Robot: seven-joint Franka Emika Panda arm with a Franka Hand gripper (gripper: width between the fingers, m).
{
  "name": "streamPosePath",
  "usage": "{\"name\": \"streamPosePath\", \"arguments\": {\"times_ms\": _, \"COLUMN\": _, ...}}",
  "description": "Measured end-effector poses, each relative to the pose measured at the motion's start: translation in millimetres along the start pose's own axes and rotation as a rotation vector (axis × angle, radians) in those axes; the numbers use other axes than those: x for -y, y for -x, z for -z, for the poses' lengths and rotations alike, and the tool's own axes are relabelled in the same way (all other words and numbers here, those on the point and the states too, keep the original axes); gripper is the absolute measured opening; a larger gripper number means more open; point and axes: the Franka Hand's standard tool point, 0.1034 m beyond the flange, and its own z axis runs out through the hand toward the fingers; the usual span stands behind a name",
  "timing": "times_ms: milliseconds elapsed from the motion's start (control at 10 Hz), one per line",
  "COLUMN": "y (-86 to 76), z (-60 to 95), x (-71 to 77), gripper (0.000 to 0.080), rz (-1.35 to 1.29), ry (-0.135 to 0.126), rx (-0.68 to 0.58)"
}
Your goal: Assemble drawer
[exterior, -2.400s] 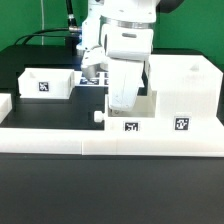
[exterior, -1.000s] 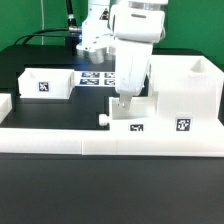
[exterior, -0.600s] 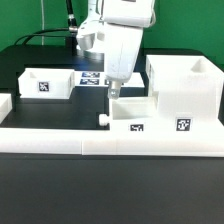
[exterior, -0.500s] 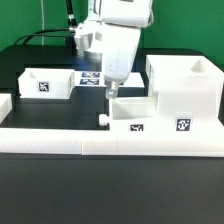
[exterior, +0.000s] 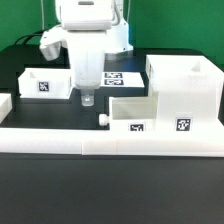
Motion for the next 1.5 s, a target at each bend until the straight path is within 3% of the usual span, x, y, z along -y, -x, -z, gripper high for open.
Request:
{"name": "streamPosePath", "arguments": {"times_ms": 200, "y": 2.5, "z": -10.9, "x": -1.5, "gripper": 0.0649, "rz": -0.034, "ry": -0.026, "rx": -0.077}}
{"name": "streamPosePath", "arguments": {"times_ms": 400, "y": -23.8, "z": -23.3, "x": -4.2, "gripper": 0.0649, "rz": -0.028, "ry": -0.040, "rx": -0.088}}
{"name": "streamPosePath", "arguments": {"times_ms": 800, "y": -76.7, "z": -28.4, "x": -9.8, "gripper": 0.0649, "rz": -0.095, "ry": -0.055, "rx": -0.102}}
{"name": "streamPosePath", "arguments": {"times_ms": 1400, "y": -79.7, "z": -25.9, "x": -10.6, "gripper": 0.0649, "rz": -0.102, "ry": -0.066, "rx": -0.031}}
{"name": "streamPosePath", "arguments": {"times_ms": 1500, "y": -75.3, "z": -24.5, "x": -9.5, "gripper": 0.0649, "rz": -0.108, "ry": -0.051, "rx": -0.028}}
